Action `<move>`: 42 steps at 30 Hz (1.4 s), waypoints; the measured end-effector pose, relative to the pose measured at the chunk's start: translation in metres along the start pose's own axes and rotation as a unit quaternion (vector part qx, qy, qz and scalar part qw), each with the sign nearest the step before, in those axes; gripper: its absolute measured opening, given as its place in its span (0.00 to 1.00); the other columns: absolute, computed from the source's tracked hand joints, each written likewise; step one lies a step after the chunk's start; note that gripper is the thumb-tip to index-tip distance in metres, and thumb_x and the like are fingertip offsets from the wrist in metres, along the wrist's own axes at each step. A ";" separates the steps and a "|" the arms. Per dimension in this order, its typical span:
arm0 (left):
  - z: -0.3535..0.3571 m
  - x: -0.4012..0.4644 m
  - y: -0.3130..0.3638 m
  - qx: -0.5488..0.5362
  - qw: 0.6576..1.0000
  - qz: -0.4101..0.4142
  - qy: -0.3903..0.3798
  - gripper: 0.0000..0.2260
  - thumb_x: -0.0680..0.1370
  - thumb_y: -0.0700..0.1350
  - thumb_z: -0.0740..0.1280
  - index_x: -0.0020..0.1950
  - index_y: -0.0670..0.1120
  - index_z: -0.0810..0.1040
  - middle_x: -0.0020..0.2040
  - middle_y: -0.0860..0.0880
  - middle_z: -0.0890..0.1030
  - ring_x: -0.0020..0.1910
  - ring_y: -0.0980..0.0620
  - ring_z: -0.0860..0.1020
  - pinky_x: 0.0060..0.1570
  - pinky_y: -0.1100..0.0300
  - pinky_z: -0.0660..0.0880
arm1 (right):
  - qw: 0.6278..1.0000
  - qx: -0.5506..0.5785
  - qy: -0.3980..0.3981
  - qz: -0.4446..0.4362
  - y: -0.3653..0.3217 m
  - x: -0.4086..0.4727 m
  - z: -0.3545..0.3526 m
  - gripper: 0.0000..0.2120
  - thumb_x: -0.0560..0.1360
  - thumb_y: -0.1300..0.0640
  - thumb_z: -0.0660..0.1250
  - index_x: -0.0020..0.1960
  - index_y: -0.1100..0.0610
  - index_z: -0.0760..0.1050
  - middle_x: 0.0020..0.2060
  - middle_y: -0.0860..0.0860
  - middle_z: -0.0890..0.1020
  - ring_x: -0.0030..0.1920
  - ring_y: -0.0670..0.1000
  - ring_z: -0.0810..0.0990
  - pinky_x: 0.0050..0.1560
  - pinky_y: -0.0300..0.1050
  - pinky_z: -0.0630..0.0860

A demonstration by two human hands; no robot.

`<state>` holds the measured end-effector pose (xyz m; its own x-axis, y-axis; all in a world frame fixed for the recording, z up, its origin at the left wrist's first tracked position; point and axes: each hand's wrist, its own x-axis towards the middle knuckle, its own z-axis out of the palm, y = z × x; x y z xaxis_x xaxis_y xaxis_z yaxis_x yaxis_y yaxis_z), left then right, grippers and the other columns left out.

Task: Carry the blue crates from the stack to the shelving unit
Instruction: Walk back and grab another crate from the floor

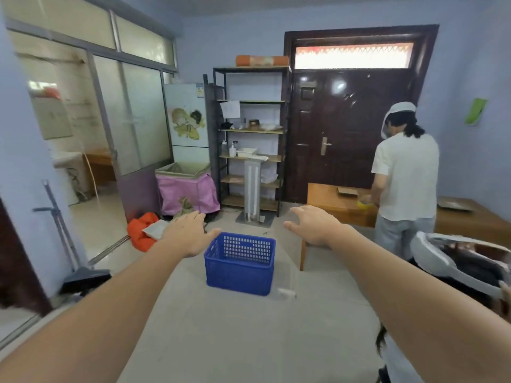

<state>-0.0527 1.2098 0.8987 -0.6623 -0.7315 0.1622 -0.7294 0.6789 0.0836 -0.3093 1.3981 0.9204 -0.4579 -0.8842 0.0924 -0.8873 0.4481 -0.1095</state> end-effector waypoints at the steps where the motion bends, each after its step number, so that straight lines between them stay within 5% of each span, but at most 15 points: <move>1: 0.004 0.020 -0.008 -0.001 1.000 -0.012 0.002 0.35 0.78 0.69 0.54 0.76 0.48 0.69 0.74 0.46 0.73 0.71 0.44 0.72 0.67 0.47 0.71 | 1.000 -0.001 -0.007 -0.004 0.003 0.027 0.003 0.35 0.81 0.35 0.54 0.80 0.55 0.60 0.77 0.56 0.67 0.77 0.58 0.65 0.75 0.56 0.63; 9: 0.031 0.168 -0.081 -0.006 0.997 -0.083 -0.006 0.34 0.76 0.70 0.54 0.75 0.51 0.70 0.72 0.48 0.74 0.69 0.44 0.73 0.66 0.47 0.72 | 0.998 -0.019 -0.052 -0.017 0.012 0.232 0.038 0.34 0.81 0.36 0.54 0.81 0.55 0.59 0.78 0.57 0.66 0.78 0.59 0.63 0.77 0.59 0.59; 13: 0.048 0.254 -0.126 0.003 0.997 -0.077 -0.001 0.32 0.77 0.68 0.55 0.72 0.48 0.72 0.67 0.46 0.76 0.64 0.44 0.75 0.62 0.48 0.72 | 0.998 -0.023 -0.050 -0.013 0.004 0.331 0.061 0.36 0.80 0.35 0.54 0.81 0.54 0.59 0.78 0.56 0.66 0.78 0.59 0.62 0.77 0.59 0.59; 24: 0.104 0.521 -0.213 0.026 0.998 0.005 -0.049 0.31 0.80 0.65 0.54 0.74 0.46 0.70 0.73 0.43 0.73 0.71 0.42 0.72 0.68 0.46 0.70 | 0.996 0.000 -0.051 0.068 0.001 0.553 0.118 0.35 0.80 0.34 0.54 0.81 0.54 0.59 0.78 0.56 0.66 0.78 0.58 0.63 0.76 0.58 0.59; 32: 0.168 0.713 -0.240 0.022 0.997 0.036 -0.063 0.34 0.77 0.70 0.52 0.69 0.47 0.73 0.69 0.45 0.76 0.66 0.43 0.74 0.64 0.45 0.72 | 0.988 0.003 -0.059 0.143 0.055 0.689 0.159 0.36 0.80 0.34 0.54 0.81 0.54 0.57 0.79 0.56 0.64 0.79 0.58 0.61 0.77 0.57 0.58; 42: 0.276 0.907 -0.250 0.021 0.992 0.035 -0.122 0.35 0.80 0.67 0.54 0.79 0.46 0.64 0.78 0.46 0.67 0.75 0.43 0.68 0.71 0.47 0.65 | 0.967 0.029 -0.126 0.219 0.140 0.852 0.253 0.35 0.81 0.35 0.54 0.81 0.53 0.57 0.79 0.55 0.63 0.79 0.58 0.61 0.77 0.57 0.60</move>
<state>-0.5182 0.3590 0.7531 -0.7301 -0.6789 -0.0776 -0.6827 0.7296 0.0394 -0.8098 0.6738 0.7331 -0.7543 -0.6191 -0.2186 -0.6037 0.7849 -0.1395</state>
